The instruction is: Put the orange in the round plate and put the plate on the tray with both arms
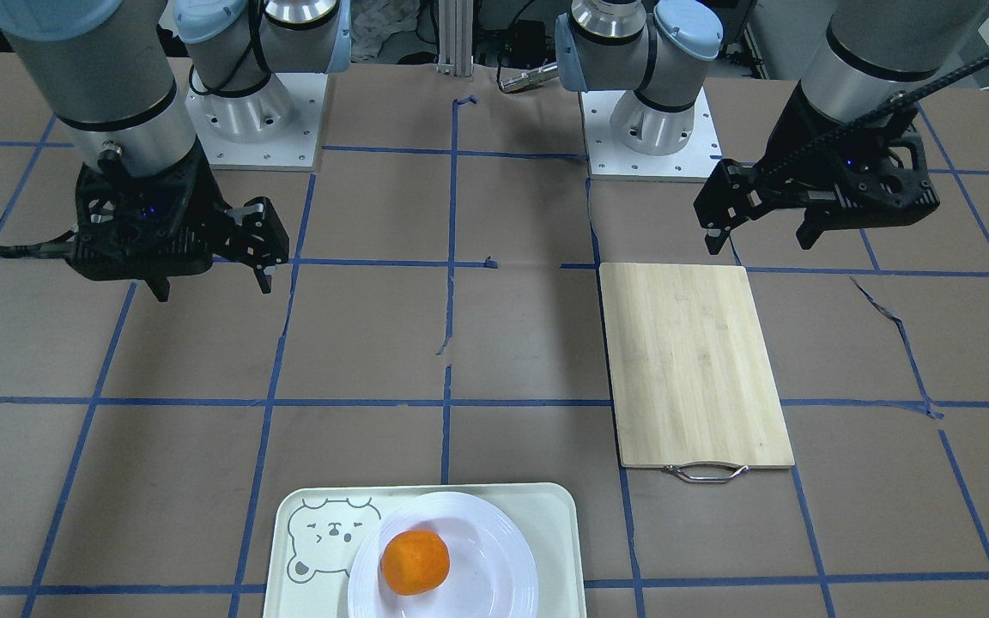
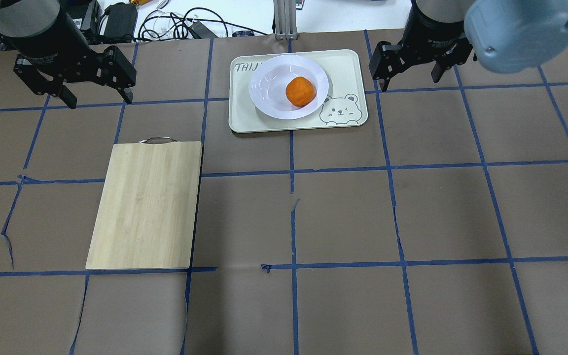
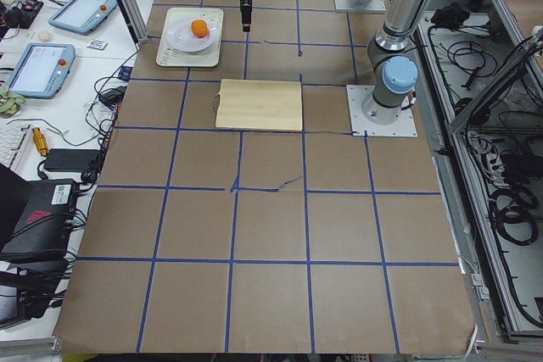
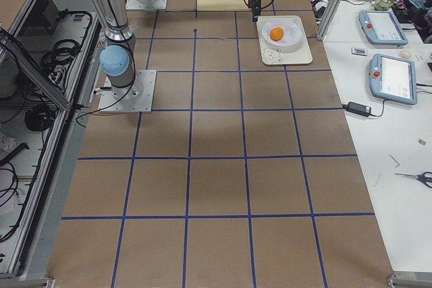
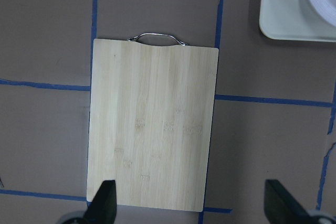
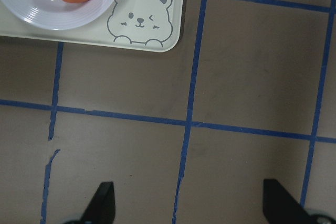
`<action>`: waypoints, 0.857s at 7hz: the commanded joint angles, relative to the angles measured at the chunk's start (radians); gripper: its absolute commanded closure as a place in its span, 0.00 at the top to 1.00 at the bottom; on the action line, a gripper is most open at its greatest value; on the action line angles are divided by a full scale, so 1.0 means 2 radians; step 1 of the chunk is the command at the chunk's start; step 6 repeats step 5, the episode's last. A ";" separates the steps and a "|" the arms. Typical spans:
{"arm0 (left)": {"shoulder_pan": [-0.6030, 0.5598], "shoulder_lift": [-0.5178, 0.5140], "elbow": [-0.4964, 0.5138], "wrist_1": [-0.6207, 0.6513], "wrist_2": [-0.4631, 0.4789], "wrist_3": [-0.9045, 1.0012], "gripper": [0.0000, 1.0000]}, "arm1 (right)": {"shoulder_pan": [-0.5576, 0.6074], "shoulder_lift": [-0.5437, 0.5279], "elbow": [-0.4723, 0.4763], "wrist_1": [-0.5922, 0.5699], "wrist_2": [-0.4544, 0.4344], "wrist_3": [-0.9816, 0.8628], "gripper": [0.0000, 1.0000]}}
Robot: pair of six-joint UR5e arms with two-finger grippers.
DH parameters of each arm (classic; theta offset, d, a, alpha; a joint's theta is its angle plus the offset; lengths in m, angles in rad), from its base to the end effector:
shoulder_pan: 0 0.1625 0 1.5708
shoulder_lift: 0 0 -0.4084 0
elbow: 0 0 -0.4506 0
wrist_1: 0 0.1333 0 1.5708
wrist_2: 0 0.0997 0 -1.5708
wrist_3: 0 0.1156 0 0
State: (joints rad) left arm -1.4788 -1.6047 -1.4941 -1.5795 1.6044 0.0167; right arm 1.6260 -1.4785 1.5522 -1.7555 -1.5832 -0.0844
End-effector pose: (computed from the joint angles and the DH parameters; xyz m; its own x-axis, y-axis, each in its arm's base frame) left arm -0.0767 -0.5771 0.4779 -0.9965 -0.0763 -0.0341 -0.0752 0.9966 -0.0335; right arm 0.1647 -0.5907 0.4321 -0.9903 -0.1373 0.0216 -0.1388 0.9843 -0.1093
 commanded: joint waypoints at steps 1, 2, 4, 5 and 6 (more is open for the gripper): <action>0.000 0.000 0.000 0.000 -0.001 0.000 1.00 | 0.001 -0.021 0.028 -0.051 0.034 -0.012 1.00; 0.000 0.000 0.000 0.000 -0.001 0.000 1.00 | 0.002 -0.018 0.013 -0.028 0.033 -0.013 1.00; 0.000 -0.001 -0.001 0.000 -0.001 -0.001 1.00 | 0.002 0.002 -0.039 0.025 0.024 -0.013 1.00; 0.000 -0.001 -0.001 0.000 -0.001 -0.001 1.00 | 0.002 0.011 -0.059 0.041 0.024 -0.013 1.00; 0.000 -0.001 -0.001 0.000 -0.001 -0.001 1.00 | 0.002 0.011 -0.059 0.041 0.024 -0.013 1.00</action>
